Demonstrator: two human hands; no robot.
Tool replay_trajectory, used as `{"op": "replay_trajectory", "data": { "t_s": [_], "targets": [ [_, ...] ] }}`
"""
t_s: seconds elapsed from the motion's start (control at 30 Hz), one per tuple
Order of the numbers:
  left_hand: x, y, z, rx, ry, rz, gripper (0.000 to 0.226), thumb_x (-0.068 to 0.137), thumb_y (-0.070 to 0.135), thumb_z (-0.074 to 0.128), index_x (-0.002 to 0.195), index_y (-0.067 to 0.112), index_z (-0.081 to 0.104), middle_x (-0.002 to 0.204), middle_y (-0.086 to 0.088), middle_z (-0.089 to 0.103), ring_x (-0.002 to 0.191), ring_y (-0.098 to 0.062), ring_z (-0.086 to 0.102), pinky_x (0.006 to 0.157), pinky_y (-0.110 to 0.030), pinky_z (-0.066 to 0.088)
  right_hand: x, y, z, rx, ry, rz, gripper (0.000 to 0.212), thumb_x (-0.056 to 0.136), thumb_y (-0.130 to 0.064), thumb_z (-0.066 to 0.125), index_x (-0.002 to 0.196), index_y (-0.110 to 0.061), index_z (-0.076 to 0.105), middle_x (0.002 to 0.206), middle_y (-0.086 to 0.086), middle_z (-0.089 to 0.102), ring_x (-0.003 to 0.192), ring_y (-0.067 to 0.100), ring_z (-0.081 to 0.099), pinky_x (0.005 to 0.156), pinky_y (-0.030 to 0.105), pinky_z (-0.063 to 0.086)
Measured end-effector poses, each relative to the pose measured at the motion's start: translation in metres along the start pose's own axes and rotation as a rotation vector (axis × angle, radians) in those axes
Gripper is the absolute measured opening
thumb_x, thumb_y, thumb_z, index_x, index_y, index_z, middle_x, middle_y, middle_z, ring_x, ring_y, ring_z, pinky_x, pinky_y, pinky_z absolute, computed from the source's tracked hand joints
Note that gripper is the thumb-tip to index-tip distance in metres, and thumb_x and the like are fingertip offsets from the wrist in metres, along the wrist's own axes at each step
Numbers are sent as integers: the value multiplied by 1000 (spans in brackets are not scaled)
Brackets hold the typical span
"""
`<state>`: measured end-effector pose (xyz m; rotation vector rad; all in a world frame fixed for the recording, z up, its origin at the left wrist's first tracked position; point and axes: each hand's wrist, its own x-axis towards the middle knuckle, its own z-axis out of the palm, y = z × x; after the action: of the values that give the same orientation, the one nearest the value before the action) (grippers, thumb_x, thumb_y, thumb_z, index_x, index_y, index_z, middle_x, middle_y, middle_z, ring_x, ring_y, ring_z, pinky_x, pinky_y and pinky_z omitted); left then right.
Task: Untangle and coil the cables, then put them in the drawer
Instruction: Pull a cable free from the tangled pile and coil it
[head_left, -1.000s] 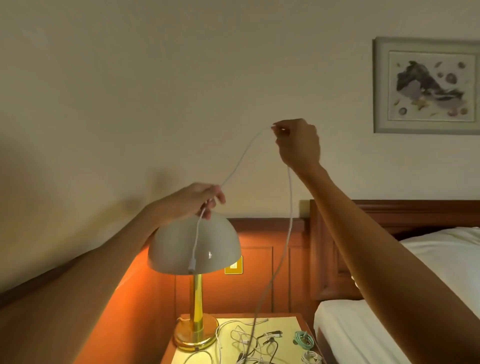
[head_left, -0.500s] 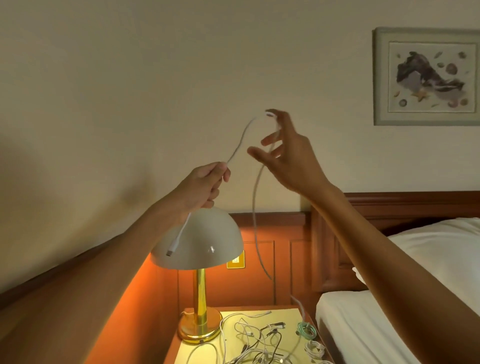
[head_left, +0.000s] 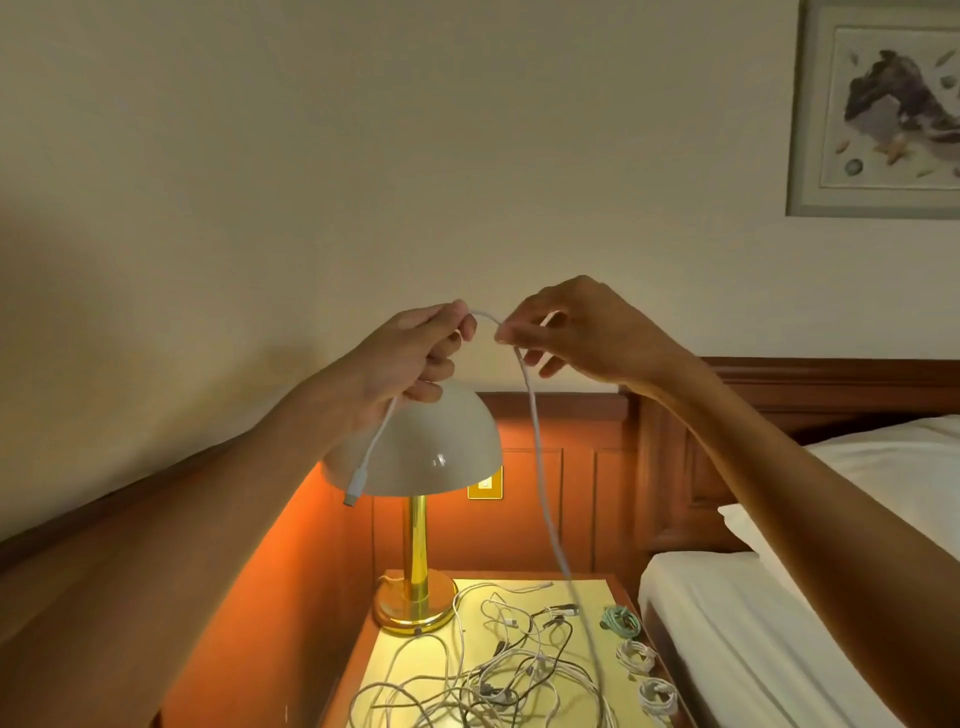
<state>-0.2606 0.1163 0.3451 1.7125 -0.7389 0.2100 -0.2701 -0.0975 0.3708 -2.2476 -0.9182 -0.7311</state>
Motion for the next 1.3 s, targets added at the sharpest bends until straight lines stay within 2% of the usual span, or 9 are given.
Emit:
{"op": "replay_trajectory", "data": {
  "t_s": [0.23, 0.33, 0.43, 0.57, 0.7, 0.87, 1.0, 1.17, 1.3],
  "targets": [
    [2, 1, -9, -114, -76, -16, 23, 101, 35, 45, 97, 20, 62, 79, 3, 54, 82, -19, 62, 80, -33, 44, 41, -11, -26, -186, 441, -23, 25, 97, -33, 62, 87, -13, 75, 78, -6, 71, 58, 3, 66, 63, 21, 56],
    [-7, -6, -9, -54, -161, -67, 27, 100, 34, 44, 89, 16, 60, 75, -2, 54, 86, -28, 65, 89, -34, 52, 42, -14, -35, -134, 575, 17, 23, 101, -27, 55, 90, -11, 68, 74, 1, 69, 48, 8, 65, 49, 13, 50],
    [-19, -8, -6, -126, -193, -103, 26, 100, 33, 43, 88, 15, 58, 68, 0, 48, 65, -19, 56, 69, -29, 54, 31, -13, -42, -150, 442, 119, 17, 98, -30, 60, 106, -16, 66, 76, 1, 70, 49, 10, 67, 49, 17, 53],
    [-25, 4, -5, -173, -203, -65, 26, 102, 29, 42, 92, 13, 59, 69, -1, 51, 64, -16, 56, 66, -28, 54, 19, -14, -38, -185, 216, 18, 43, 92, -41, 68, 133, -33, 58, 99, -10, 73, 70, -1, 68, 73, 24, 56],
    [-25, 15, -2, -203, -194, -34, 27, 102, 27, 43, 97, 12, 64, 82, -7, 66, 75, -21, 65, 73, -32, 56, 14, -20, -26, 102, -113, 82, 33, 100, -36, 55, 130, -24, 63, 110, -6, 72, 93, 11, 72, 82, 35, 61],
    [-18, 19, -1, -165, 8, -52, 30, 104, 26, 42, 100, 8, 65, 91, -14, 73, 77, -24, 72, 75, -33, 61, 10, -27, -17, 480, -260, 268, 36, 100, -38, 55, 114, -9, 71, 101, 12, 75, 87, 28, 73, 82, 43, 60],
    [-17, 16, -6, -20, 58, -82, 35, 104, 31, 41, 107, 5, 64, 96, -15, 75, 85, -27, 73, 76, -32, 61, 4, -28, -4, 473, -239, 312, 19, 96, -19, 63, 103, -5, 73, 86, 11, 72, 78, 24, 72, 74, 35, 61],
    [-29, 10, -13, 72, -206, -148, 34, 101, 31, 43, 123, 10, 60, 109, -13, 73, 99, -30, 70, 83, -34, 58, 5, -26, 5, 228, 64, 211, 17, 97, -18, 62, 92, -12, 77, 70, 1, 65, 54, 7, 60, 54, 19, 51],
    [-43, 8, -6, -184, -349, -136, 32, 94, 24, 45, 98, 16, 76, 107, -13, 73, 93, -23, 72, 71, -29, 59, 5, -27, 19, 233, 133, 117, 13, 95, -23, 66, 90, -20, 78, 56, -6, 59, 41, 2, 43, 46, 17, 36]
  ]
}}
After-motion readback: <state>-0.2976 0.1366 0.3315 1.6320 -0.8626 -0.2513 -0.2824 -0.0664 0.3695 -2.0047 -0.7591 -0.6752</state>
